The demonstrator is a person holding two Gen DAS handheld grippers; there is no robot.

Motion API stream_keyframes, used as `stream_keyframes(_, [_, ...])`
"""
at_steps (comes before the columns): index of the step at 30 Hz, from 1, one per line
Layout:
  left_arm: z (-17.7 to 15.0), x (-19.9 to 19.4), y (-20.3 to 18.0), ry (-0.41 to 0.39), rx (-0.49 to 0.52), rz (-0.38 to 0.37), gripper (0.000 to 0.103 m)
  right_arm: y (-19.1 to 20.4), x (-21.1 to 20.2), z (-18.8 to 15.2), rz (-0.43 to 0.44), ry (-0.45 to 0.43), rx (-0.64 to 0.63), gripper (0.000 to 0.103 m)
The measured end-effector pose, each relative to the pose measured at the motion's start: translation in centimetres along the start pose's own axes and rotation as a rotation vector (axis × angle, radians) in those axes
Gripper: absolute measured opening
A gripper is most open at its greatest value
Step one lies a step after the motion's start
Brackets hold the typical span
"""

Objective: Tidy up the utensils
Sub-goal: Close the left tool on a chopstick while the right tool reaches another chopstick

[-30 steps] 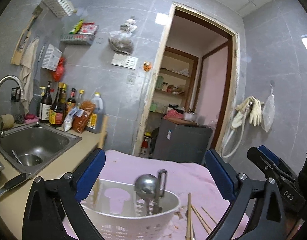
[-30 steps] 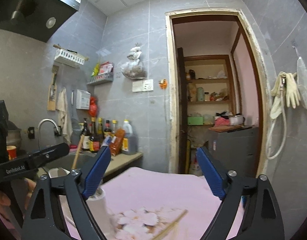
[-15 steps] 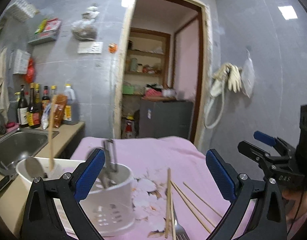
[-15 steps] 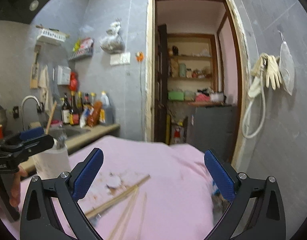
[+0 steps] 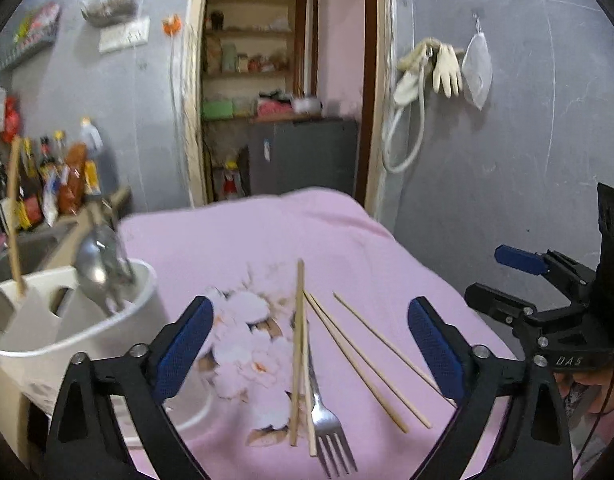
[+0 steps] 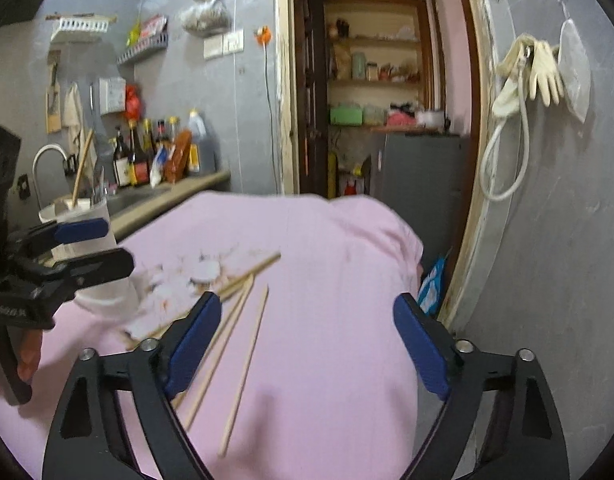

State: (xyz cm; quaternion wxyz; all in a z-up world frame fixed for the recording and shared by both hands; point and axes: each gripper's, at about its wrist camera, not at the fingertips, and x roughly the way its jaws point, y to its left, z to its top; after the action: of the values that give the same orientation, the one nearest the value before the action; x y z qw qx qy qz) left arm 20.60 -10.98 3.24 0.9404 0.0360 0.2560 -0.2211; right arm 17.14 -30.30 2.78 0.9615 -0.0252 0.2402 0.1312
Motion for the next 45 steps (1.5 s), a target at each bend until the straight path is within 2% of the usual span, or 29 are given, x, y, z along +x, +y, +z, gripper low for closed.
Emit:
stream_keyframes(2, [-0.2, 1.1, 0.0, 0.053, -0.001, -0.015, 0.077, -0.2, 0.4, -0.4, 0.009, 0.040, 0.009, 0.082])
stream_keyframes(4, [-0.2, 2.1, -0.1, 0.103, 0.006, -0.014, 0.067, -0.2, 0.9, -0.7, 0.020, 0.078, 0.019, 0.073])
stream_keyframes(5, [-0.3, 2.7, -0.3, 0.129, 0.014, -0.008, 0.064, -0.3, 1.1, -0.9, 0.027, 0.098, 0.025, 0.070])
stream_keyframes(7, [-0.3, 3.6, -0.6, 0.165, 0.036, 0.004, 0.052, -0.3, 1.6, -1.1, 0.046, 0.130, 0.033, 0.058])
stream_keyframes(12, [-0.6, 5.9, -1.3, 0.244, 0.105, 0.052, 0.028, 0.6, 2.7, -1.6, 0.080, 0.195, 0.010, 0.042])
stream_keyframes(22, [-0.8, 9.0, 0.6, 0.344, 0.063, 0.049, 0.019, 1.9, 4.8, -1.9, 0.120, 0.287, -0.010, 0.029])
stream_keyframes(27, [-0.8, 10.4, 1.4, 0.393, 0.039, 0.055, 0.016, 2.2, 5.6, -2.3, 0.116, 0.338, -0.015, 0.028])
stream_keyframes(34, [-1.4, 11.2, 1.7, 0.435, 0.021, 0.064, 0.011, 3.3, 6.0, -2.3, 0.083, 0.357, -0.072, 0.028])
stream_keyframes(37, [-1.1, 11.4, 2.0, 0.454, -0.016, 0.049, 0.008, 3.9, 6.3, -2.3, 0.054, 0.359, -0.111, 0.027])
stream_keyframes(40, [-0.9, 11.3, 2.6, 0.465, -0.059, 0.033, 0.008, 4.1, 6.4, -2.3, 0.025, 0.356, -0.138, 0.016])
stream_keyframes(45, [-0.6, 10.2, 3.2, 0.450, -0.127, 0.006, 0.004, 3.3, 6.3, -2.2, 0.041, 0.348, -0.104, 0.007])
